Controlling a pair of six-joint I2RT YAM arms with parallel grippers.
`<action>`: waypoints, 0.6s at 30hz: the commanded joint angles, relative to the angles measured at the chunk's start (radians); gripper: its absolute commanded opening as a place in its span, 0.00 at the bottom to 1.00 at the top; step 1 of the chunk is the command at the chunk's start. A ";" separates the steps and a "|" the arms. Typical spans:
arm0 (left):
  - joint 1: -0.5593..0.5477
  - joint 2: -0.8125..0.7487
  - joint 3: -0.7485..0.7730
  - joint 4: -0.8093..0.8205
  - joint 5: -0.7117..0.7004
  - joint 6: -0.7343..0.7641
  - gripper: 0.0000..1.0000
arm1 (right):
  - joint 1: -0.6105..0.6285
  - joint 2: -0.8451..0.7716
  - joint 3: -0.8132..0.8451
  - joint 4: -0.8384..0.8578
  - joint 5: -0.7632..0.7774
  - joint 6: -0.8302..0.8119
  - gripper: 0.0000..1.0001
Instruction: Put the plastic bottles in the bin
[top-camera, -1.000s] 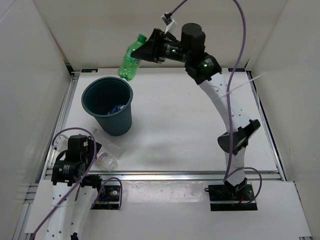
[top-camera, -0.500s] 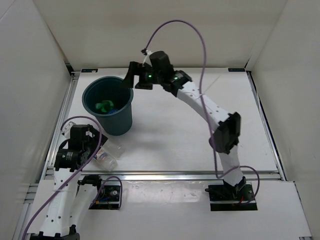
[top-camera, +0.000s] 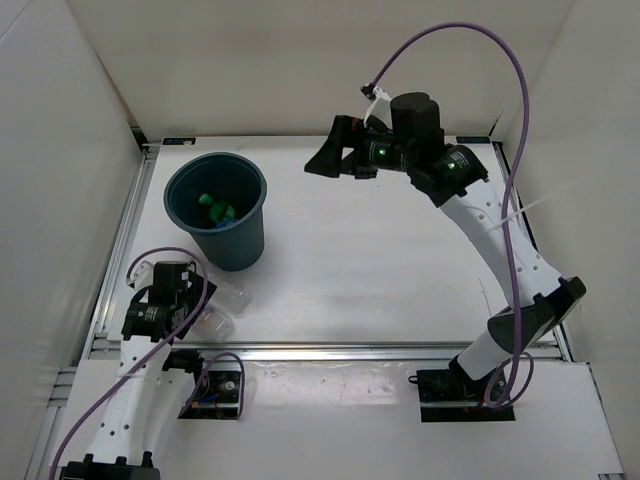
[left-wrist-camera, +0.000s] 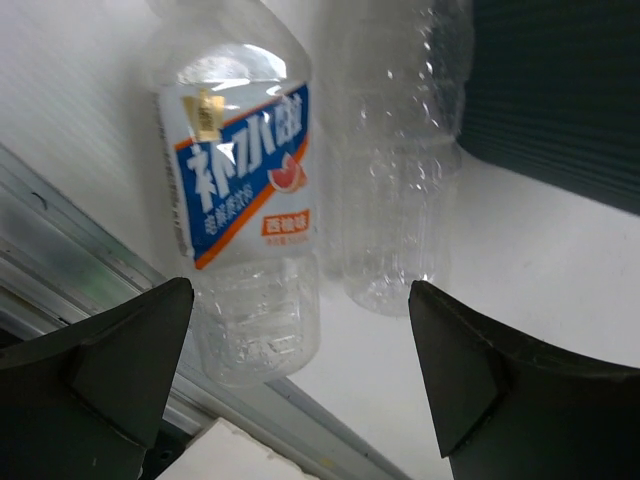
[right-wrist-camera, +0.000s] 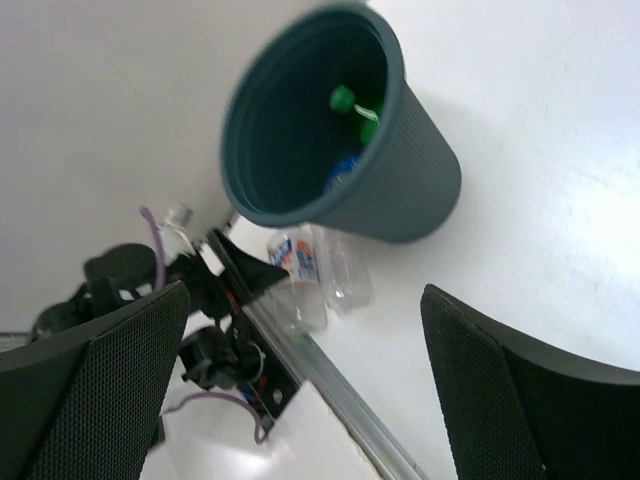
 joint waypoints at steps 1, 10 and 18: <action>-0.004 0.019 0.026 -0.040 -0.116 -0.081 1.00 | -0.015 0.016 -0.022 -0.081 -0.034 -0.050 1.00; -0.004 0.128 -0.060 -0.002 -0.078 -0.242 1.00 | -0.080 -0.026 -0.053 -0.134 -0.064 -0.080 1.00; -0.004 0.148 -0.164 0.125 -0.026 -0.251 0.95 | -0.126 -0.095 -0.140 -0.144 -0.097 -0.071 1.00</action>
